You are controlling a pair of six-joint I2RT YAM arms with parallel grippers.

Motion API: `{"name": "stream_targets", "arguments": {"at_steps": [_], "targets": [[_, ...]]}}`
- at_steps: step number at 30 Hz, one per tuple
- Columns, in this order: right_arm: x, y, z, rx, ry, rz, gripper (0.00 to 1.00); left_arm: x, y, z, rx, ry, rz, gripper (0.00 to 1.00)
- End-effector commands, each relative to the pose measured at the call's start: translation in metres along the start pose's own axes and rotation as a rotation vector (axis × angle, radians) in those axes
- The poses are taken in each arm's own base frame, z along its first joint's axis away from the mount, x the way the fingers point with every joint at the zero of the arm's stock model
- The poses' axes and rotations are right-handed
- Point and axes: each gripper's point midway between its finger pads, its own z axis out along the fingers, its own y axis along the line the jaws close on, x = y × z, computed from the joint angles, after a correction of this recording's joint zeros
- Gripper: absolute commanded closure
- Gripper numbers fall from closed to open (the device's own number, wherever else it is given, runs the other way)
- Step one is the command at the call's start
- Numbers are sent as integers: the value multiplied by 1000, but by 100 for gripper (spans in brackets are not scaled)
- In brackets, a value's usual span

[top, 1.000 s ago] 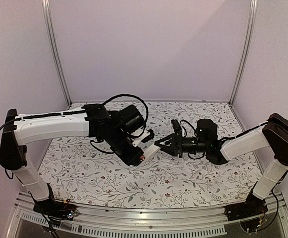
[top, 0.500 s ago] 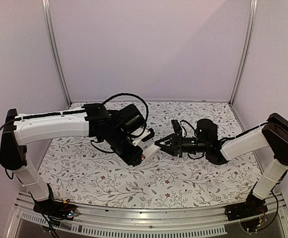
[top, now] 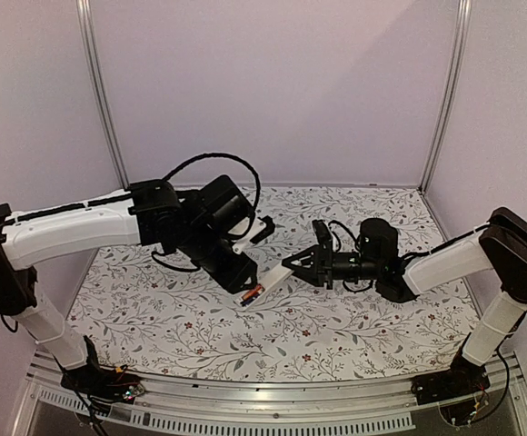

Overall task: Load the batteries into the remote control
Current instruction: Load the battery into the battery compartment.

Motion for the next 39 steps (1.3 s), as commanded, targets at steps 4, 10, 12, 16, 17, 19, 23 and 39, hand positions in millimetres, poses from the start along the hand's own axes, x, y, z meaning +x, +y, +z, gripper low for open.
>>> {"name": "stream_targets", "arguments": {"at_steps": [4, 10, 12, 16, 17, 19, 23, 39], "targets": [[4, 6, 1, -25, 15, -12, 100, 4, -5, -47, 80, -140, 160, 57], [5, 11, 2, -35, 38, -6, 100, 33, -14, -70, 161, -288, 407, 57], [7, 13, 2, -40, 50, -4, 100, 38, -21, -79, 192, -349, 496, 57], [12, 18, 4, -47, 88, 2, 100, 49, -26, -82, 190, -388, 651, 57], [15, 20, 6, -49, 105, 1, 100, 52, -28, -81, 186, -388, 689, 58], [18, 24, 8, -51, 131, -5, 100, 56, -32, -78, 184, -383, 752, 58], [22, 29, 10, -63, 165, -8, 100, 58, -43, -75, 198, -386, 853, 59], [40, 46, 19, -111, 258, -19, 100, 69, -70, -47, 202, -312, 1078, 70]]}}
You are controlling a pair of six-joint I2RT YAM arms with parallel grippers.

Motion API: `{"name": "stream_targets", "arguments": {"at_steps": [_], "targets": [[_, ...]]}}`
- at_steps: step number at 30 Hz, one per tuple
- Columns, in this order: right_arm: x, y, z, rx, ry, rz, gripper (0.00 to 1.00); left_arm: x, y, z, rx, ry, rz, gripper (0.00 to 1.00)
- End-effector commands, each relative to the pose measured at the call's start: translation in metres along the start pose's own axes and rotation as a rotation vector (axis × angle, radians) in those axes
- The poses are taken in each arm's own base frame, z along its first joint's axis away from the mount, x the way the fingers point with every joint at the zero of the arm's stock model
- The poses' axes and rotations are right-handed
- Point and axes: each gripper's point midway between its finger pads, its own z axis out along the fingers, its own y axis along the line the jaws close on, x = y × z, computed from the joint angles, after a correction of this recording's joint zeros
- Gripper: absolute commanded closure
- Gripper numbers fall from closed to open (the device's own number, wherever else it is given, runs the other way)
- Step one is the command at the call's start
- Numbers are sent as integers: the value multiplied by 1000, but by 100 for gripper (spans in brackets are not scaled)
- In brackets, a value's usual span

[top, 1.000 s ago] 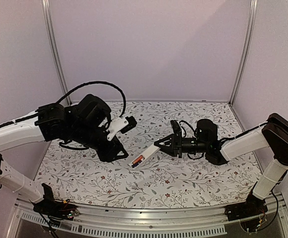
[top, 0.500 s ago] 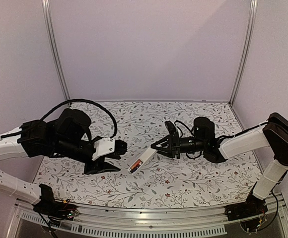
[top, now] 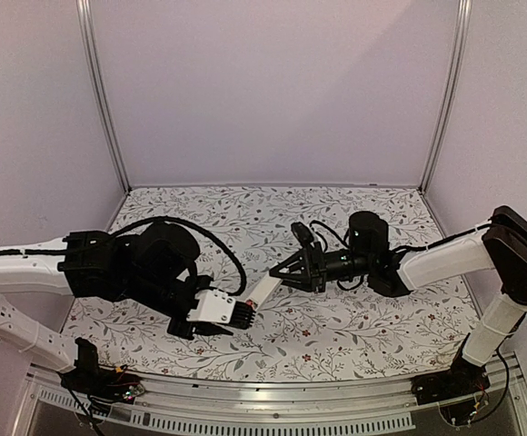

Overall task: Load the batteries into the remote control
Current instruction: Load the battery into the battery compartment.

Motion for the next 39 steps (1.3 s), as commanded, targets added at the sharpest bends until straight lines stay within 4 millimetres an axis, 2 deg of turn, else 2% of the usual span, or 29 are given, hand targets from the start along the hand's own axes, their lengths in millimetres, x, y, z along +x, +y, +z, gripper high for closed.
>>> {"name": "stream_targets", "arguments": {"at_steps": [1, 18, 26, 39], "targets": [[4, 11, 6, -28, 37, -18, 100, -9, 3, 2, -19, -7, 66, 71], [6, 11, 10, -31, 51, -19, 100, -12, 0, 11, -19, 4, 96, 77], [8, 12, 11, -35, 59, -21, 100, -7, 2, 15, -28, 28, 101, 86], [12, 20, 14, -52, 68, -34, 100, -2, 6, 24, -38, 64, 88, 90]]}}
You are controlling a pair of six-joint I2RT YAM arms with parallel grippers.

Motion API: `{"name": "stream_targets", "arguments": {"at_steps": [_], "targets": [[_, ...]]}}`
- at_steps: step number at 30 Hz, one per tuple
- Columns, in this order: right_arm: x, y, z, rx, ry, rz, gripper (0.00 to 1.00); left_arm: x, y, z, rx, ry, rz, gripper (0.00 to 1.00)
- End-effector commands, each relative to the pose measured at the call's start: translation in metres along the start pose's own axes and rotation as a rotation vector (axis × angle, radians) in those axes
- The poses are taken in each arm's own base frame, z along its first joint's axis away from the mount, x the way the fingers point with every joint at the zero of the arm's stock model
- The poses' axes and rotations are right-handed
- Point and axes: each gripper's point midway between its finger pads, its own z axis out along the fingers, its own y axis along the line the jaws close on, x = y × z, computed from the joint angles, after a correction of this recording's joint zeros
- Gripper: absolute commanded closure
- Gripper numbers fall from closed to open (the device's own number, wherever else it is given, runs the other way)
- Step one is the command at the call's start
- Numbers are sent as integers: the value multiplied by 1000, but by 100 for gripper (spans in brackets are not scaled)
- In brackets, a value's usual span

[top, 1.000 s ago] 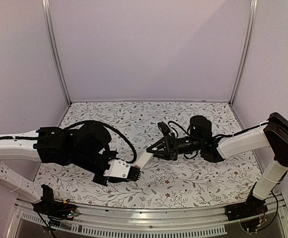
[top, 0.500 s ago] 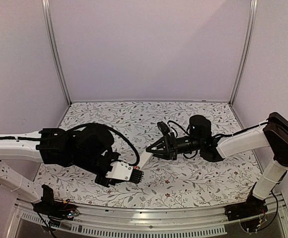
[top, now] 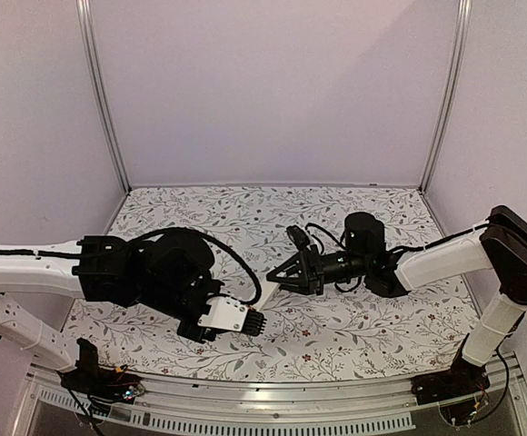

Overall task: Load the batteries into the remote control
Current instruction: Load the battery into the battery compartment.

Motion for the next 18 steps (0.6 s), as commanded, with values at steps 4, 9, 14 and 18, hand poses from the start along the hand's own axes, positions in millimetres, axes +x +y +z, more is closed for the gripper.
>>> {"name": "stream_targets", "arguments": {"at_steps": [4, 9, 14, 18], "targets": [[2, 24, 6, -69, 23, -54, 100, -3, 1, 7, -5, 16, 6, 91], [2, 32, 6, -110, 21, -56, 100, -1, 0, 11, 0, 25, 4, 92], [1, 40, 4, -148, 16, -56, 100, 2, 1, 14, -3, 39, 0, 93], [2, 44, 4, -161, 17, -54, 100, 6, 2, 18, -12, 60, -4, 93]]}}
